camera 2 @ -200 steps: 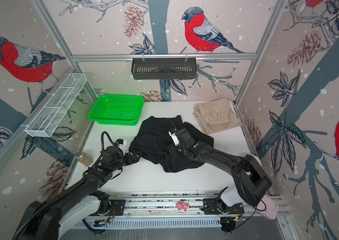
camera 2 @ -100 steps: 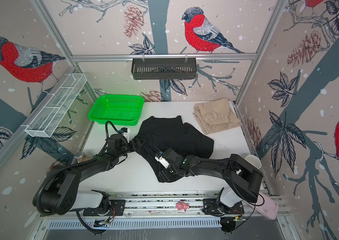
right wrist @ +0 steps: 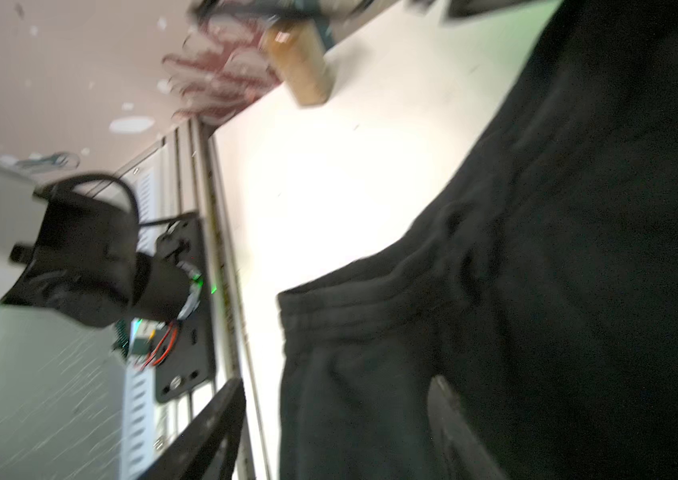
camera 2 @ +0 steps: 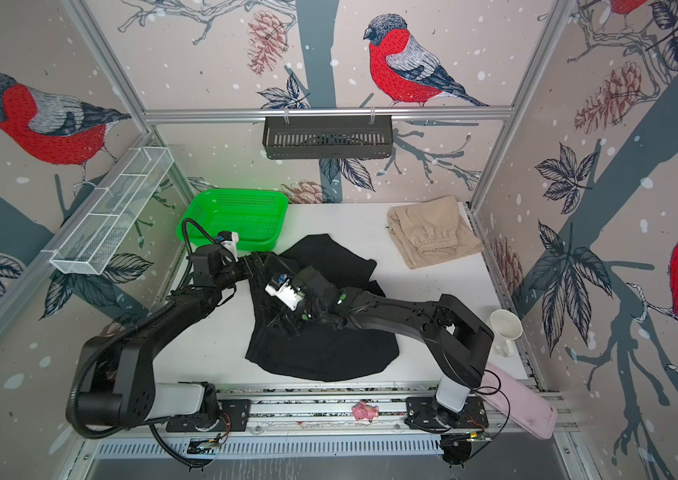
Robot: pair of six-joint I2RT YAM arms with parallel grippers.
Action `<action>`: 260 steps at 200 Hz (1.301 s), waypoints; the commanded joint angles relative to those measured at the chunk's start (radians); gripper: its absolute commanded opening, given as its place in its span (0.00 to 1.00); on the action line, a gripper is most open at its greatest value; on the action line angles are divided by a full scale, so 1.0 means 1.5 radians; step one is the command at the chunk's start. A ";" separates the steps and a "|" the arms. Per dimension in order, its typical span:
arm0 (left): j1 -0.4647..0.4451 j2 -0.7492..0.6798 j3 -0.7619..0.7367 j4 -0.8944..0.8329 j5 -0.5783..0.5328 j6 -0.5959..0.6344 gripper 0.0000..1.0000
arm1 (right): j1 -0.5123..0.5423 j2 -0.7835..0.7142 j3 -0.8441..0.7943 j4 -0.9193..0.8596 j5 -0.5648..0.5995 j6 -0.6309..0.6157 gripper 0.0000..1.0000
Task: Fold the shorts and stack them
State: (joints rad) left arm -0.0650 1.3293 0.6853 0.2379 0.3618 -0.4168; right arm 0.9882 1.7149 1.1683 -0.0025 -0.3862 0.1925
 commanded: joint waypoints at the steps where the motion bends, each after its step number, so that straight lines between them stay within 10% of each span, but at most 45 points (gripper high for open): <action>1: 0.003 -0.031 -0.009 -0.049 -0.020 0.000 0.98 | -0.061 0.024 0.049 -0.042 0.042 -0.056 0.76; 117: -0.087 -0.109 -0.103 0.031 0.080 -0.048 0.98 | -0.282 0.421 0.386 -0.017 0.030 -0.027 0.64; 260: -0.102 0.075 -0.098 0.061 0.061 -0.028 0.98 | -0.484 0.464 0.474 -0.048 0.117 -0.002 0.66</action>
State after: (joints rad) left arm -0.2173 1.4570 0.5148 0.3721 0.4873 -0.4965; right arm 0.2798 2.4161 1.8374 -0.0505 -0.2409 0.2123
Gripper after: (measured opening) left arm 0.980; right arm 0.635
